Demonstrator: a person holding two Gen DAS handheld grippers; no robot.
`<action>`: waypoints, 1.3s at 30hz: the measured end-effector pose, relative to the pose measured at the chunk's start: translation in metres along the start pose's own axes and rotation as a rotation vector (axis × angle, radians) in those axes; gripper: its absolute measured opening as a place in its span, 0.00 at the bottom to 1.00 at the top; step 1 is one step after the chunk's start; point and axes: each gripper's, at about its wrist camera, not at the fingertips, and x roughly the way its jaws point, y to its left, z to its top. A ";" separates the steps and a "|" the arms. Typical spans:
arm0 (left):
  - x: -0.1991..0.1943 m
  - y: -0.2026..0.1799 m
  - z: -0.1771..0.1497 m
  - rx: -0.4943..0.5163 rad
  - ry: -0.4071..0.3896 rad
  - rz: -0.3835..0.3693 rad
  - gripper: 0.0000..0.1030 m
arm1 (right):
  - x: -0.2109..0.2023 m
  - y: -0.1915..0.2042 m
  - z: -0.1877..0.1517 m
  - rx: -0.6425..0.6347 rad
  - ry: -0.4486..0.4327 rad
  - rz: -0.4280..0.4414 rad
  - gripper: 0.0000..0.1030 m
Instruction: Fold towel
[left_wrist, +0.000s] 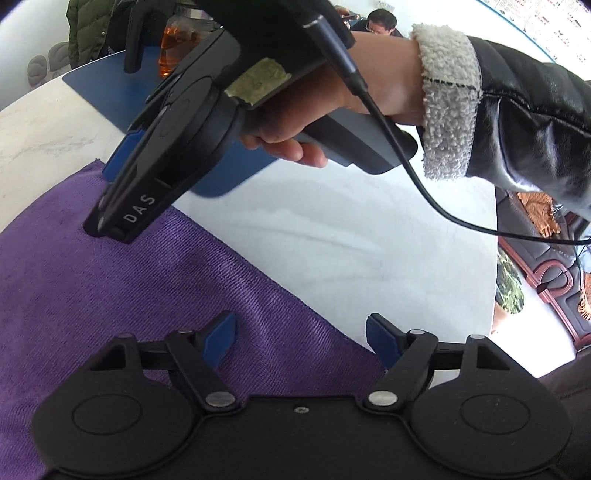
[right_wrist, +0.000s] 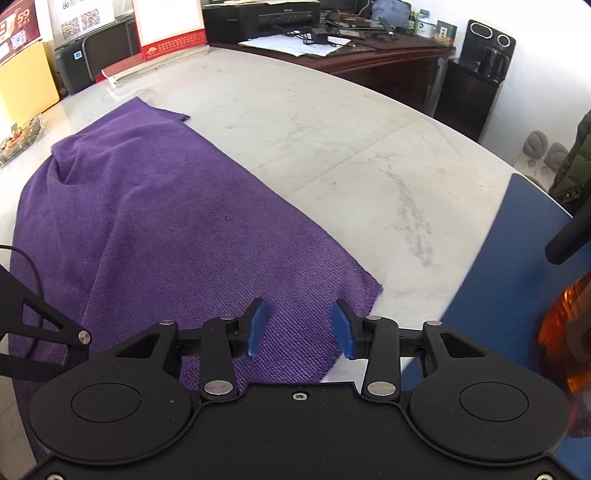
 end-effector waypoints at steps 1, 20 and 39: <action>0.001 0.000 0.002 -0.002 -0.009 -0.005 0.73 | 0.000 -0.003 0.000 0.007 -0.001 -0.003 0.43; -0.141 0.029 -0.111 -0.224 -0.009 0.276 0.67 | -0.050 0.049 -0.035 0.214 -0.083 0.025 0.43; -0.280 0.128 -0.221 -0.792 -0.296 0.574 0.67 | -0.040 0.154 0.039 0.182 -0.075 0.108 0.50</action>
